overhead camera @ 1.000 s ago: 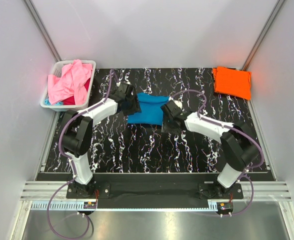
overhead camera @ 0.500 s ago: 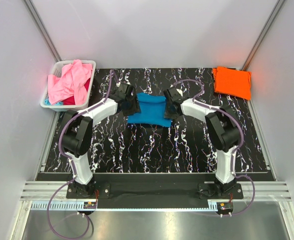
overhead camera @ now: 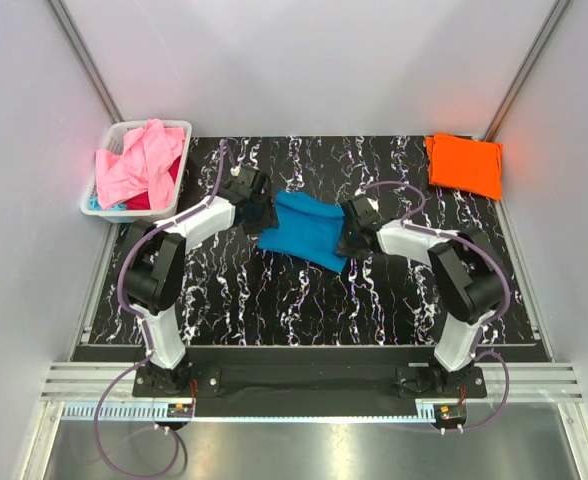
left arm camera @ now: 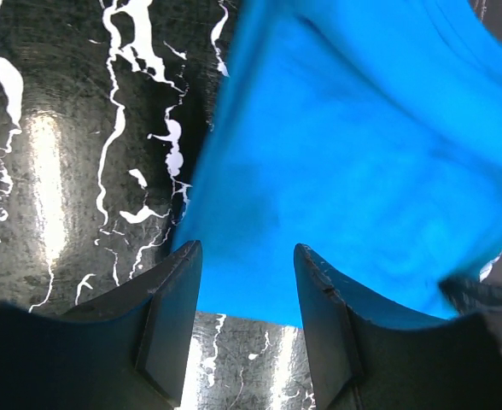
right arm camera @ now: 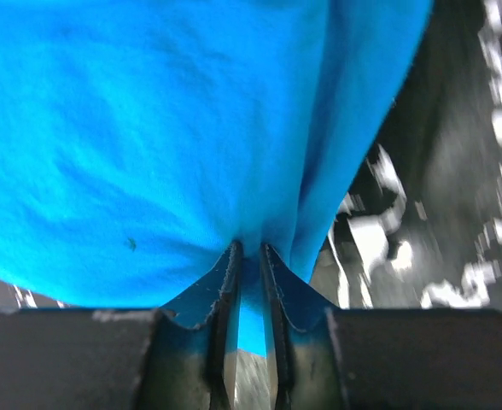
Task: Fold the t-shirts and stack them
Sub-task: Fold the tshirt
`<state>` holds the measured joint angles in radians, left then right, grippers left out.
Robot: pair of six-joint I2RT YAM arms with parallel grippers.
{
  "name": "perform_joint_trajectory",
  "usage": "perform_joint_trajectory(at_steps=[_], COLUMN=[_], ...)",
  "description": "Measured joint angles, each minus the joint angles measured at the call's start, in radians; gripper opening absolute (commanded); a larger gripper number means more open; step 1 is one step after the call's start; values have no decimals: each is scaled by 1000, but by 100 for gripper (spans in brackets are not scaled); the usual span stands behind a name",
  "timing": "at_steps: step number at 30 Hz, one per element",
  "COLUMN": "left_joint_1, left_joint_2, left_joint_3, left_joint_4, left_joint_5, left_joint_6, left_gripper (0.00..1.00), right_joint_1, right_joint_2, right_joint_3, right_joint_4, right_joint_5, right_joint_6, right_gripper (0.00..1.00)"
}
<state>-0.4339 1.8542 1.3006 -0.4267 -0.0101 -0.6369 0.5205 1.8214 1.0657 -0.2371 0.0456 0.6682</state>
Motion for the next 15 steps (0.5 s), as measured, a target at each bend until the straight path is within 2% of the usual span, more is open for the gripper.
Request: perform_joint_trajectory(at_steps=[8,15], left_joint_1=[-18,-129], left_joint_2=[0,-14], left_joint_3=[-18,-137], left_joint_4=[4,15], left_joint_5=[2,-18], left_joint_6=[0,-8], left_gripper=[51,50], right_joint_1=[62,88], right_joint_2=[-159,-216], right_joint_3=[-177,-237], right_joint_4=[-29,-45], right_joint_5=[-14,-32], right_joint_6=[57,88], right_gripper=[20,19])
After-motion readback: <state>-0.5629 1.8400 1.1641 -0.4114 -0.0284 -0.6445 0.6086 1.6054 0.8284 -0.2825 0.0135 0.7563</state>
